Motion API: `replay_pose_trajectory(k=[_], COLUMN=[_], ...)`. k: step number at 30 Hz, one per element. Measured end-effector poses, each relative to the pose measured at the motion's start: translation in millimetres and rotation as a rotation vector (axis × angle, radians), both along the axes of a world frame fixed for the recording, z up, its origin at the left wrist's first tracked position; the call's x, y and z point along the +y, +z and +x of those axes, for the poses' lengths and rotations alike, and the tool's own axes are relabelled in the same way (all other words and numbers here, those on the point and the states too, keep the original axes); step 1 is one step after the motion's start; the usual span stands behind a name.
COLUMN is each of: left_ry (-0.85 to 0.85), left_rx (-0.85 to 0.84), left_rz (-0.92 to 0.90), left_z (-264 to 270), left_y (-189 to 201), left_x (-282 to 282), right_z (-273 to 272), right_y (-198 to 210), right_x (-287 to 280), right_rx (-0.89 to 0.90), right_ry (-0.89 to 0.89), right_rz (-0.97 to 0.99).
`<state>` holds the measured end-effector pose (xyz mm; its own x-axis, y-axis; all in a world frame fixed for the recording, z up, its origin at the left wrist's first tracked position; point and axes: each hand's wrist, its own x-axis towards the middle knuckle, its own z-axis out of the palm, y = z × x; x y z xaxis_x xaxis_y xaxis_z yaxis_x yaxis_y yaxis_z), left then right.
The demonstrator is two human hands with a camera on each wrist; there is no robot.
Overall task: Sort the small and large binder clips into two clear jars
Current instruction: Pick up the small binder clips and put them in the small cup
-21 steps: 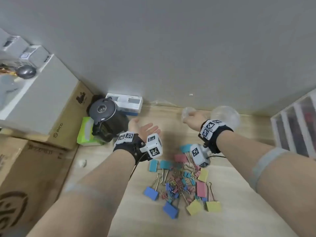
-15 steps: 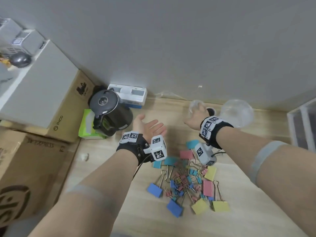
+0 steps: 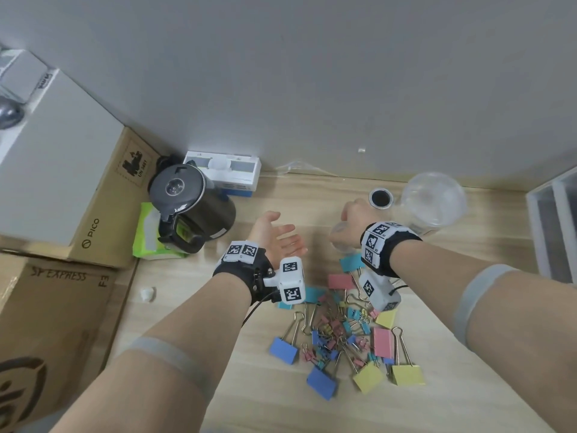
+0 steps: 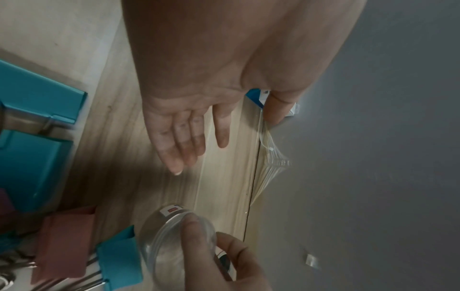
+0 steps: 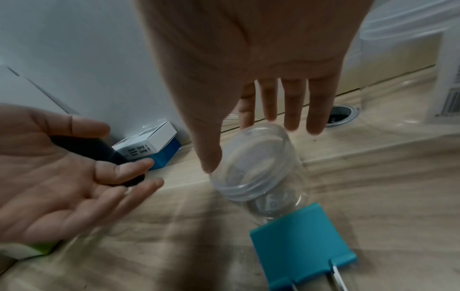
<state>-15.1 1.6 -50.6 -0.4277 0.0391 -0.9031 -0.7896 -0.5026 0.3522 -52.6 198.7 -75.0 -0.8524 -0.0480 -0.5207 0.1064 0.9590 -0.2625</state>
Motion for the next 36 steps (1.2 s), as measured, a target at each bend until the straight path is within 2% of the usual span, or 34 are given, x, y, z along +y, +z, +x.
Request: replay_pose_trajectory(k=[4,7,9,12,17,21,26,33,36], left_ry=[-0.056,-0.065,-0.075,-0.118,-0.255,-0.278,-0.349,-0.357,-0.324], left_rx=[-0.03,-0.04,-0.05,-0.07,-0.082,-0.042,0.005,-0.04,-0.031], left_rz=[0.001,0.008,0.014,0.009,0.062,0.127,-0.051,-0.083,-0.069], left_z=[5.5,8.1,10.0,11.5,15.5,20.3,26.0,46.4,53.0], left_y=[-4.4,-5.2,-5.1,-4.5,3.1,8.8,10.9,13.8,15.6], left_x=[2.6,2.9,2.3,1.6,11.0,22.6,28.3,25.8,19.4], right_z=[3.9,8.7,11.0,11.1,15.8,25.0,34.3,49.2,55.8], right_y=[-8.5,-11.4,-14.6,-10.3,19.1,23.8,26.2,41.7,47.4], right_x=[-4.7,-3.2,-1.0,-1.8,-12.0,-18.2,-12.5,-7.8,-2.7], right_rx=[-0.035,-0.087,-0.05,-0.006,-0.169,-0.197,-0.306,-0.24,-0.213], right_ry=[-0.007,0.029,0.023,-0.091,-0.229,-0.16,-0.121,0.077,0.079], right_rz=[-0.051,-0.02,-0.027,-0.182,-0.49,-0.553,-0.652,-0.654,-0.691])
